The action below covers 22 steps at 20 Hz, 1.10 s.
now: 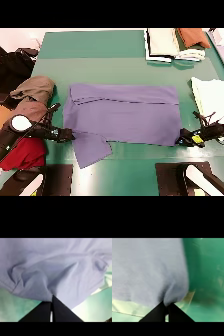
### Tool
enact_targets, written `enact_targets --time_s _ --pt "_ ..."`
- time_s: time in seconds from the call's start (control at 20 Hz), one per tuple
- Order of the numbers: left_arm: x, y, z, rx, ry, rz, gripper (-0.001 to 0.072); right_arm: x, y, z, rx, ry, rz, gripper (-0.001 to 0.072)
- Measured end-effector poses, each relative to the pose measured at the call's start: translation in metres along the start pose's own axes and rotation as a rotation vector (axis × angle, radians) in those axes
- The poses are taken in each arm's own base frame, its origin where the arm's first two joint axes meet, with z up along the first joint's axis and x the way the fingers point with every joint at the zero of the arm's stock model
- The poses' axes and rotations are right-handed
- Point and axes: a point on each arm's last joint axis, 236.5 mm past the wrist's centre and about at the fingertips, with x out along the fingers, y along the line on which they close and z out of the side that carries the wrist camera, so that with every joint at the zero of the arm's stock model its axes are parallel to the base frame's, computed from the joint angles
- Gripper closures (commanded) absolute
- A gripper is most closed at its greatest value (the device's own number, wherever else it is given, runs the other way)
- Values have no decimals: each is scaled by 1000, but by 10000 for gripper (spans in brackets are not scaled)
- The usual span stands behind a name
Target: Fold the shirts.
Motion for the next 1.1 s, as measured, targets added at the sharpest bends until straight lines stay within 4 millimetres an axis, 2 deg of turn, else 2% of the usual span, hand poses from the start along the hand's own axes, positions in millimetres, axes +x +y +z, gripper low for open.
enact_targets --time_s 0.15,0.35,0.5,0.6,0.7,0.9,1.1 --pt "-18 4 -8 26 -14 54 688 -10 5 2 -68 -55 -38 696" --pt "-36 2 -32 43 11 78 688 -44 5 1 -143 -135 -120 697" --pt "-44 -3 -27 54 -16 80 688 -70 9 12 -181 -207 -166 697" --pt "-49 -6 -4 69 -75 85 687 -83 17 27 -211 -237 -182 697" --pt "-54 -5 28 89 -132 109 687 -96 29 50 -245 -268 -195 698" --pt "-55 4 108 106 -218 176 687 -114 58 108 -301 -298 -203 697" --pt "-45 11 183 111 -267 212 687 -116 82 165 -333 -294 -206 697"
